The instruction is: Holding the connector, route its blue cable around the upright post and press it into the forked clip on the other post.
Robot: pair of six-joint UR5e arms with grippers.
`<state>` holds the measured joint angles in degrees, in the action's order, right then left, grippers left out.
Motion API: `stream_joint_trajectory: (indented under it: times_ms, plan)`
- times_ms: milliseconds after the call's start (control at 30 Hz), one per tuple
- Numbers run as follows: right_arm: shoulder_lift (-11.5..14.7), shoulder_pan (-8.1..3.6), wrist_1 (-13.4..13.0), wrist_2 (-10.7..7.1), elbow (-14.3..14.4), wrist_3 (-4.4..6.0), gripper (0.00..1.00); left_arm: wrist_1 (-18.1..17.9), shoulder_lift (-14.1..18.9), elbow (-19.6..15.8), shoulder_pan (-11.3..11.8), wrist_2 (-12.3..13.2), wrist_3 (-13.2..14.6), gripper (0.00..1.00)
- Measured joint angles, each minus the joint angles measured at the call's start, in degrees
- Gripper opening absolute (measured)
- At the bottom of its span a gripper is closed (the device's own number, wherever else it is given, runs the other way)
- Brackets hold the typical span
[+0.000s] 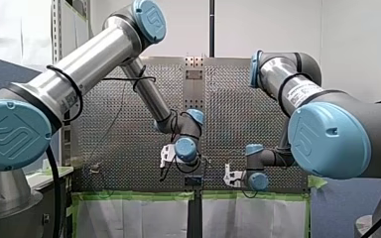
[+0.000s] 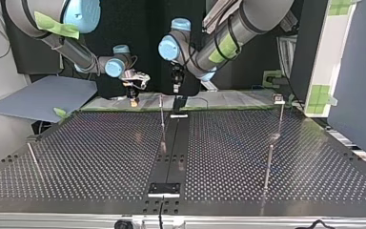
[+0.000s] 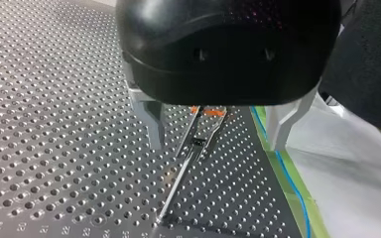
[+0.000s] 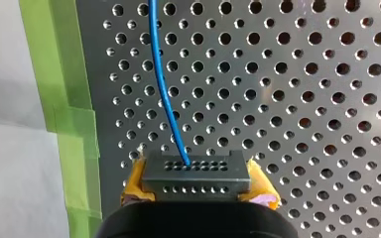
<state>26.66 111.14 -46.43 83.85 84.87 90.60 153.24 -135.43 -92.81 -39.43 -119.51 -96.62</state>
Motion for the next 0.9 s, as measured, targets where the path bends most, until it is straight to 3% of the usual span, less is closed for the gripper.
stream_joint_trajectory:
  times_ms: [300,533,633,900]
  plan:
    - [0.0,0.05,0.1,-0.69,0.3,-0.26,0.0,0.2,-1.3,-0.1,0.5,-0.5,0.7,0.99]
    - [0.7,-0.36,-0.9,-1.65,2.4,-1.76,0.0,0.3,-3.7,-0.1,0.5,-2.1,1.1,0.99]
    - [1.5,-0.53,-1.7,-1.9,3.7,-1.94,0.0,0.5,-4.0,-0.1,0.5,-2.2,1.1,0.99]
    - [4.8,-0.75,-5.0,-2.13,7.2,-0.97,0.0,0.7,-4.1,-0.1,0.5,-2.3,1.1,0.99]
